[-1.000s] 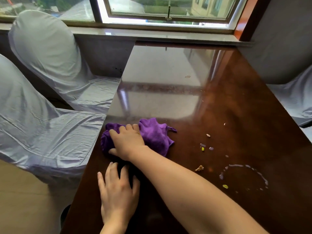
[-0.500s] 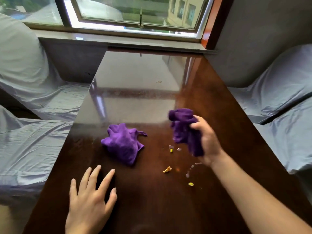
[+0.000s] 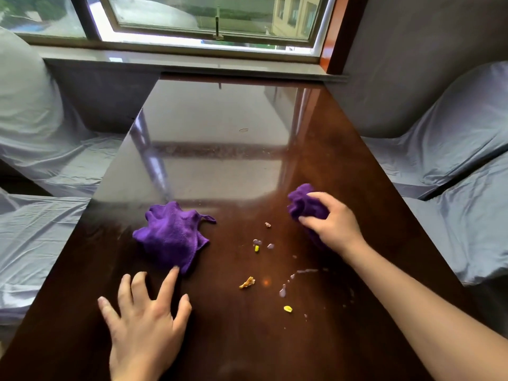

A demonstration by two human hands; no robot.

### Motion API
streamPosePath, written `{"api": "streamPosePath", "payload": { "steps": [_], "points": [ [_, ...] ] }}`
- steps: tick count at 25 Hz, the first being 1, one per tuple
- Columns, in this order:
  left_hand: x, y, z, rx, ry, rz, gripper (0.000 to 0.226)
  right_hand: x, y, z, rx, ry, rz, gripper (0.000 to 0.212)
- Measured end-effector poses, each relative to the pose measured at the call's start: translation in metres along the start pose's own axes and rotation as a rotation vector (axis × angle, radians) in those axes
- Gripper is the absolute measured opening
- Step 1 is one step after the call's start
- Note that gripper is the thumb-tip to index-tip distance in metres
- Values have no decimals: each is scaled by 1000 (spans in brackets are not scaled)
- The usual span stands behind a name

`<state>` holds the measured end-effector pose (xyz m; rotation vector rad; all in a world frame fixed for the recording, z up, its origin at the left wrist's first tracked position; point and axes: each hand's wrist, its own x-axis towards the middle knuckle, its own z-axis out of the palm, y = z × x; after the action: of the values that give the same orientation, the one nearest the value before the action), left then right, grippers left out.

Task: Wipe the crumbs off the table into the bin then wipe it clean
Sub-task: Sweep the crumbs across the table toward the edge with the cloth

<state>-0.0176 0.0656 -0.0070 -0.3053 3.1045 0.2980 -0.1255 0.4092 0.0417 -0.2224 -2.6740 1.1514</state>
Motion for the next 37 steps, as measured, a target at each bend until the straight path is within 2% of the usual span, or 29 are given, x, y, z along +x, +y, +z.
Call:
{"api": "streamPosePath", "payload": {
  "steps": [2, 5, 8, 10, 12, 13, 17, 19, 21, 23, 25, 27, 29, 31, 32, 34, 37],
  "points": [
    [-1, 2, 1, 15, 5, 0, 73, -3, -11, 22, -120, -133, -127, 51],
    [-1, 1, 0, 9, 15, 2, 73, 4, -29, 40, -259, -243, -125, 51],
    [-2, 1, 1, 37, 23, 9, 73, 0, -32, 34, -290, -392, -145, 46],
    [-3, 2, 0, 44, 27, 16, 73, -15, -34, 26, -170, -589, -160, 40],
    [-3, 1, 2, 56, 34, 25, 71, -33, -39, 18, 105, -790, -76, 34],
    [-3, 0, 1, 59, 37, 30, 71, -39, -40, 15, 237, -815, -45, 32],
    [-3, -1, 3, 65, 57, 49, 68, -35, -37, -5, 524, -470, -5, 27],
    [-2, -1, 4, 77, 60, 54, 67, -30, -37, -5, 461, -367, 31, 23],
    [-2, -3, 5, 86, 69, 54, 66, -33, -40, 9, 166, -358, -4, 23],
    [-3, -4, 7, 81, 81, 59, 65, -48, -49, 27, -107, -393, -118, 28],
    [-3, -4, 7, 70, 81, 59, 64, -70, -56, 36, -200, -451, -232, 31],
    [-2, -6, 7, 50, 80, 46, 64, -93, -58, 36, -124, -557, -275, 32],
    [-2, -7, 8, 32, 86, 46, 64, -108, -49, 13, 205, -567, -154, 30],
    [-3, -6, 8, 18, 92, 43, 65, -110, -25, -29, 463, -365, -30, 32],
    [-2, -5, 9, 15, 92, 42, 65, -111, -8, -53, 484, -237, 12, 31],
    [-1, -5, 9, 18, 96, 43, 64, -116, 30, -89, 334, -42, 101, 27],
    [-2, -4, 10, 48, 104, 50, 63, -131, 63, -76, -93, 26, 233, 30]
  ]
}}
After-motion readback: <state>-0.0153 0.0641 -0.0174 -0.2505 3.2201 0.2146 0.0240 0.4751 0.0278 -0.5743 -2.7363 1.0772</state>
